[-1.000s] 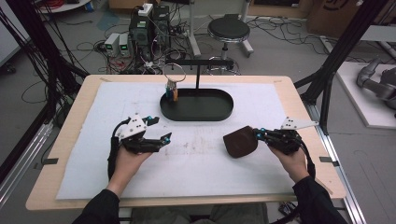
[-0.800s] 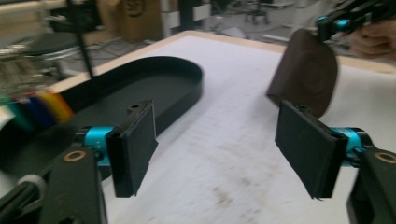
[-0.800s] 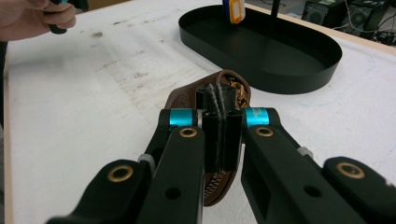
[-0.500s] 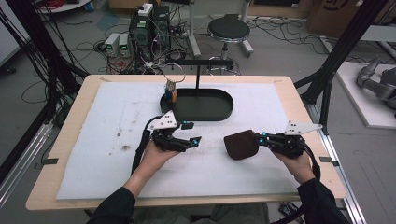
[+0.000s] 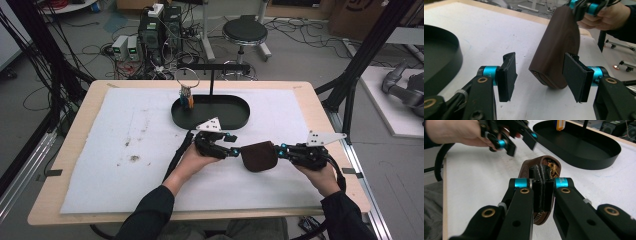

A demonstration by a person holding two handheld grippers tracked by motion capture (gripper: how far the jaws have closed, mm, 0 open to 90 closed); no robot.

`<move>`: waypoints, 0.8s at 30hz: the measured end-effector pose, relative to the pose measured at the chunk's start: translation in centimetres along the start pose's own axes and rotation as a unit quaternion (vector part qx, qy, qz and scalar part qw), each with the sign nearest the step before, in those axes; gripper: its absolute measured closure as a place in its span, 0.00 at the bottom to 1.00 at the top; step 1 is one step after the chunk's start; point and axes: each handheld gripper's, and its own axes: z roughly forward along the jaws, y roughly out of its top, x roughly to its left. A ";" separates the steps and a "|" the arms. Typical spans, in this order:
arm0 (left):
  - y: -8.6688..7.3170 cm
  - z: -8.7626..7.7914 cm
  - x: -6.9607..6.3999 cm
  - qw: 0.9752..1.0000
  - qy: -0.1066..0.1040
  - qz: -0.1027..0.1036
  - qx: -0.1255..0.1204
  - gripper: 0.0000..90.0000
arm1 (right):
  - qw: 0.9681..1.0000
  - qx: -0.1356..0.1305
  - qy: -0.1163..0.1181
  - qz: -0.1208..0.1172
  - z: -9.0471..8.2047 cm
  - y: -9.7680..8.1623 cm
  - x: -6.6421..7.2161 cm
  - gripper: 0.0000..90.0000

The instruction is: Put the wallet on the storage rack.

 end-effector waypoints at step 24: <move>0.1 1.1 0.1 0.998 -0.056 0.035 0.018 0.78 | 1.000 0.015 0.011 0.000 -0.3 -0.5 -0.4 0.98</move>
